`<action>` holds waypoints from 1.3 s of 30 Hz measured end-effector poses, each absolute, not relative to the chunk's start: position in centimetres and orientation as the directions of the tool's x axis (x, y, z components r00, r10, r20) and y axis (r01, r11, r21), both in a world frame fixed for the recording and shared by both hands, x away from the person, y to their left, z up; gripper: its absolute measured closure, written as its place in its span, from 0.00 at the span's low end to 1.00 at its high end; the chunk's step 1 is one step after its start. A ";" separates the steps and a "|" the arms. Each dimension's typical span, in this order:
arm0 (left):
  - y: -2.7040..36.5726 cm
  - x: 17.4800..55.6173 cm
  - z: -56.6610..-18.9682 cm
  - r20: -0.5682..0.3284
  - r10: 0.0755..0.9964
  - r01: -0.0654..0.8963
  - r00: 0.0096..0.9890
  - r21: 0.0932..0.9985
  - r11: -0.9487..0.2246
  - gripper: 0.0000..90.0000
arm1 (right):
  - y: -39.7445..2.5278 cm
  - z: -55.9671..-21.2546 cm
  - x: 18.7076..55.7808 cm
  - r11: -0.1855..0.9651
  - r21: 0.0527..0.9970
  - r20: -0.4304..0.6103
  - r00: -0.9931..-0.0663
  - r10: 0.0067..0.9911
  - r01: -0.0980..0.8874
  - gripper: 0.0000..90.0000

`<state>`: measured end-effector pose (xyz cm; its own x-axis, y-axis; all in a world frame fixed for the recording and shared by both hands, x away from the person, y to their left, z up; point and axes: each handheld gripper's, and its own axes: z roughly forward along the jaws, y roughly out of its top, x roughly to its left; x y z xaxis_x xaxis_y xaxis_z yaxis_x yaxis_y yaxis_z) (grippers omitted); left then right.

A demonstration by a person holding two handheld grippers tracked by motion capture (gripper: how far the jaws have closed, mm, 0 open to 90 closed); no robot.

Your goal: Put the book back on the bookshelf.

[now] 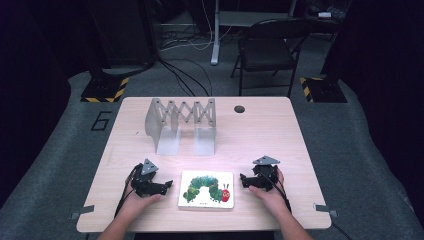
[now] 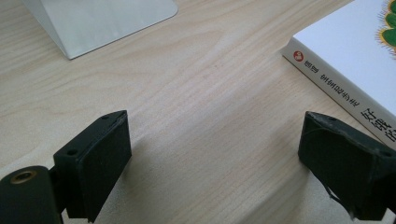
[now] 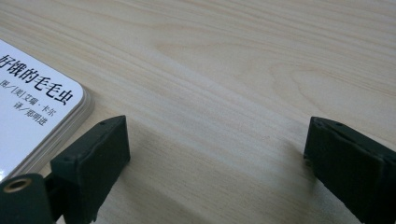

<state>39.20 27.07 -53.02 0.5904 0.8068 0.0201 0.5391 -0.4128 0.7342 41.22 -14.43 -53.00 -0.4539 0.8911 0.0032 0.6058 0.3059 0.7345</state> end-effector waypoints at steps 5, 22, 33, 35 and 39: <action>27.0 39.1 -53.0 0.021 0.811 0.541 0.584 0.735 -0.409 0.11 | -14.4 -53.0 41.2 0.307 0.734 0.003 -0.454 0.891 0.606 0.07; 26.9 38.9 -52.4 -0.005 0.825 0.588 0.566 0.704 -0.399 0.19 | -13.7 -52.0 40.6 0.319 0.695 0.008 -0.451 0.892 0.644 0.29; 26.6 38.1 -51.3 -0.092 0.817 0.642 0.569 0.670 -0.372 0.37 | -13.8 -50.9 40.2 0.343 0.652 0.032 -0.476 0.879 0.677 0.43; 26.5 38.0 -51.1 -0.116 0.817 0.659 0.565 0.659 -0.362 0.40 | -13.8 -50.7 40.1 0.330 0.647 0.059 -0.477 0.877 0.687 0.43; 26.1 37.3 -50.8 -0.135 0.810 0.668 0.571 0.650 -0.363 0.41 | -13.6 -50.2 39.9 0.311 0.621 0.107 -0.471 0.875 0.720 0.42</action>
<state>37.28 26.10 -50.76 0.5712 0.8096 -0.1351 0.6676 -0.3626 0.6503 39.90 -13.61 -50.20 -0.4712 0.8755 0.1073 0.7197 0.3112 0.6206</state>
